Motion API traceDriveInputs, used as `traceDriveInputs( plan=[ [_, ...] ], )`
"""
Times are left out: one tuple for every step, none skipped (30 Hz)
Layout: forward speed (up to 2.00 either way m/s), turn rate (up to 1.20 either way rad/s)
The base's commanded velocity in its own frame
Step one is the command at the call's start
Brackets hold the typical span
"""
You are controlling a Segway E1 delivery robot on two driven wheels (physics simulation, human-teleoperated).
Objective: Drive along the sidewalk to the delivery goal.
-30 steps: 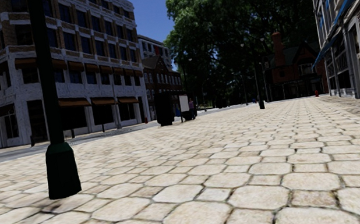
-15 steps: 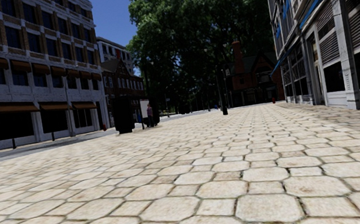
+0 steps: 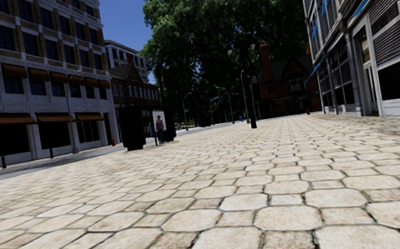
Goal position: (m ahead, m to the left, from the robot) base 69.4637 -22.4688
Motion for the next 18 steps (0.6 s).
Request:
traceDriveInputs(
  plan=[
    [2.00, 0.61],
    [2.00, 0.61],
    [2.00, 0.62],
    [2.00, 0.62],
    [2.00, 0.61],
    [2.00, 0.61],
    [2.00, 0.52],
    [2.00, 0.38],
    [2.00, 0.32],
    [2.00, 0.32],
    [2.00, 0.30],
    [2.00, 0.30],
    [2.00, 0.29],
    [2.00, 0.29],
    [2.00, 0.15],
    [2.00, 0.00],
    [2.00, 0.00],
    [2.00, 0.00]
  ],
)
